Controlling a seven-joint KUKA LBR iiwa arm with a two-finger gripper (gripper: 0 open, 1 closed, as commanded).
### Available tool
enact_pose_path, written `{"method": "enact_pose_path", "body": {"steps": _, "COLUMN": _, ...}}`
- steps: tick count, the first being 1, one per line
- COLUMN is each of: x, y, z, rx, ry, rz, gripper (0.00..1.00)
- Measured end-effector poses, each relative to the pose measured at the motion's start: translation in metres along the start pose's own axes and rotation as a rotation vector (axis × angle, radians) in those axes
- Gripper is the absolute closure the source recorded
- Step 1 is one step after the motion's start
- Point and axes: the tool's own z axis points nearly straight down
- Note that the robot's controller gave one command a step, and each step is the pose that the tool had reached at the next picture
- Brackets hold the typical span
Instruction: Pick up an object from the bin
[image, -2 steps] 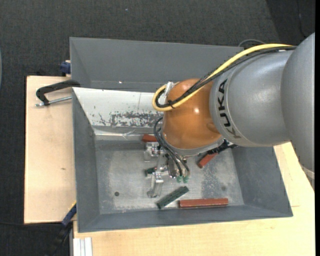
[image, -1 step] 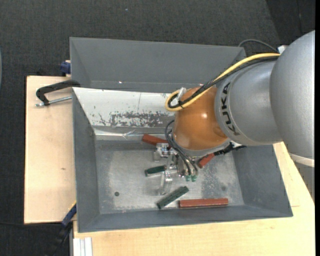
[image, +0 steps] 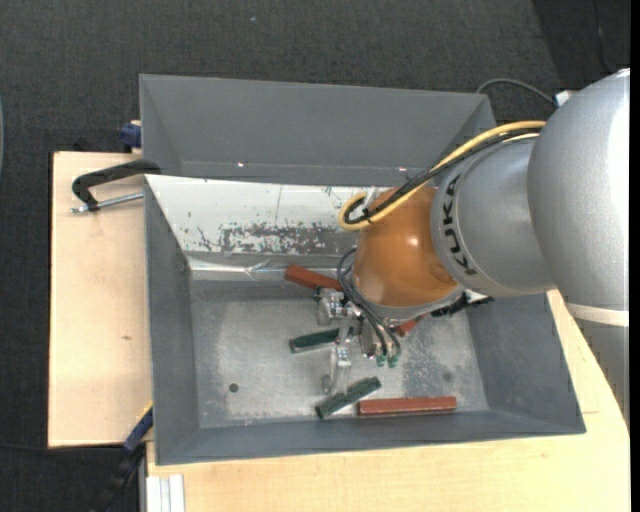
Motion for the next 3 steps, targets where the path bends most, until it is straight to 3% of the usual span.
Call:
{"method": "enact_pose_path", "body": {"steps": 1, "x": -0.0066, "y": 0.0102, "z": -0.0238, "rx": 0.000, "ry": -0.001, "rz": 0.046, "gripper": 0.00}}
{"method": "enact_pose_path", "body": {"steps": 2, "x": 0.0013, "y": 0.0135, "z": -0.0224, "rx": 0.001, "ry": 0.005, "rz": 0.057, "gripper": 0.00}}
{"method": "enact_pose_path", "body": {"steps": 3, "x": -0.0076, "y": 0.0115, "z": -0.0246, "rx": 0.000, "ry": 0.001, "rz": 0.046, "gripper": 1.00}}
